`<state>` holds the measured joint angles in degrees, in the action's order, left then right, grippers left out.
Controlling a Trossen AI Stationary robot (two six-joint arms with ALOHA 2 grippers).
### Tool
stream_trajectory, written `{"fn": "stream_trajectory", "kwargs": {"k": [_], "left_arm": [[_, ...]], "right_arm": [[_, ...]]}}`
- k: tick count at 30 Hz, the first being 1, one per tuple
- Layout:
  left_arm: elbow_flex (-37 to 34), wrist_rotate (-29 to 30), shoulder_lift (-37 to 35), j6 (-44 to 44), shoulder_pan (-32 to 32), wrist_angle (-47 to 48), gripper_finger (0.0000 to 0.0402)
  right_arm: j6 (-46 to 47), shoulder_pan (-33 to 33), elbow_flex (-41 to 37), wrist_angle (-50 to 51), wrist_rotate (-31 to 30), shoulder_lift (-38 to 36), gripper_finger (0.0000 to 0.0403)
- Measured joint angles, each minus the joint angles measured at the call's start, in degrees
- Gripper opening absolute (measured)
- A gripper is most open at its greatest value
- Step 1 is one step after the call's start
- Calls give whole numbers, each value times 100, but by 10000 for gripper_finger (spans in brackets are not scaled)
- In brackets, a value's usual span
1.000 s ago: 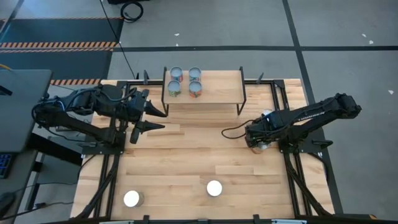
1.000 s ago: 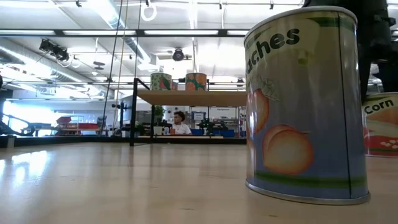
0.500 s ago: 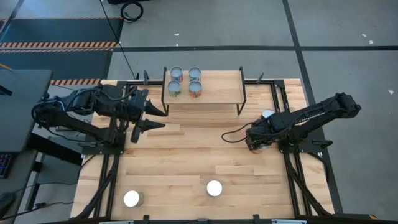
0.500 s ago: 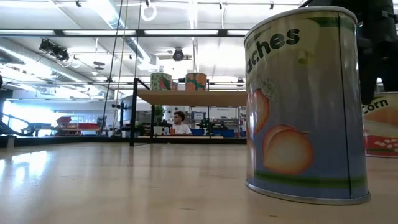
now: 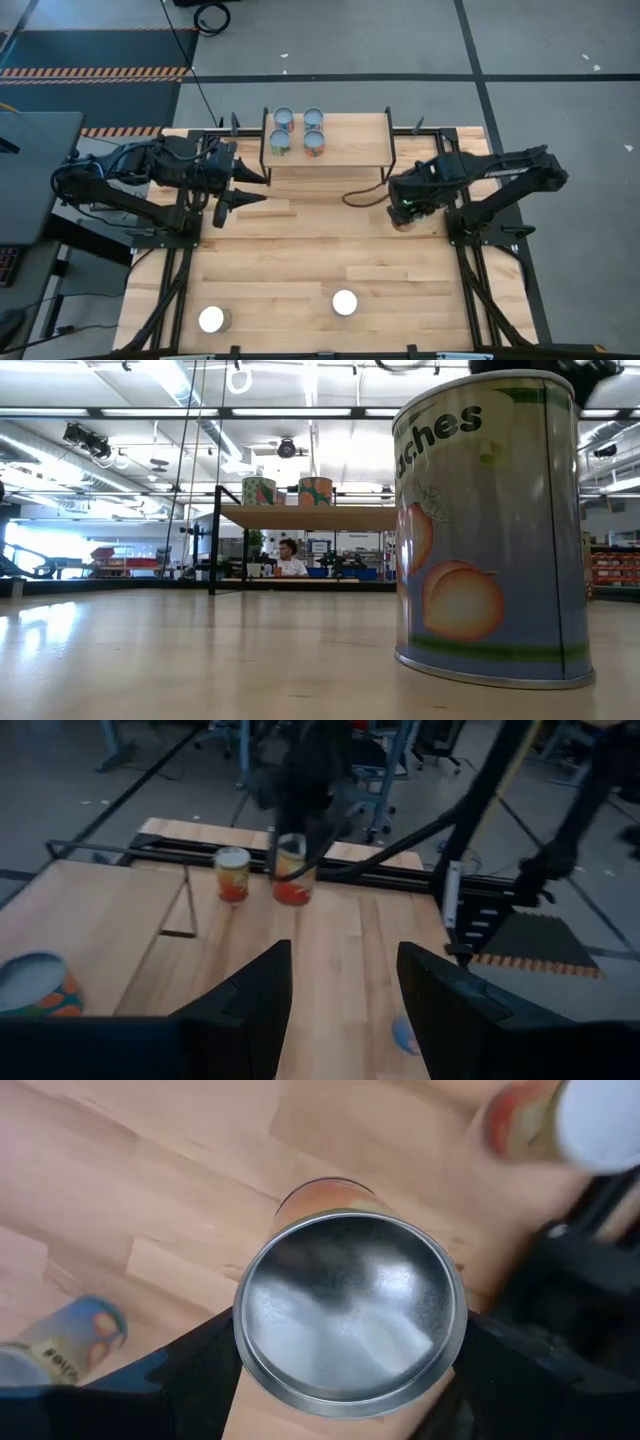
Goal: Pick and place cans onto a shelf
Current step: Put the bottom can of corn on the shelf
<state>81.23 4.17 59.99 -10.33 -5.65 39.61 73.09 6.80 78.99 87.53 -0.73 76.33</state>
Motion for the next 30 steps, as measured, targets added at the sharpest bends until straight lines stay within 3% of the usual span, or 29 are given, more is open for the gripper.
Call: {"fn": "stream_trajectory", "kwargs": {"k": [6, 17, 24, 30], "left_arm": [[2, 274, -2, 0, 0, -7, 188], [2, 321, -2, 38, 0, 4, 188], [2, 665, -2, 94, 0, 6, 188], [2, 918, -2, 109, 0, 7, 188]], "right_arm": [[-1010, -492, 1813, 251, -256, 772, 322], [-2921, -2027, 4055, 253, -683, 2040, 322], [-3764, -3048, 4946, 53, -852, 2787, 322], [-4355, -3527, 5044, -264, -823, 3536, 322]]}}
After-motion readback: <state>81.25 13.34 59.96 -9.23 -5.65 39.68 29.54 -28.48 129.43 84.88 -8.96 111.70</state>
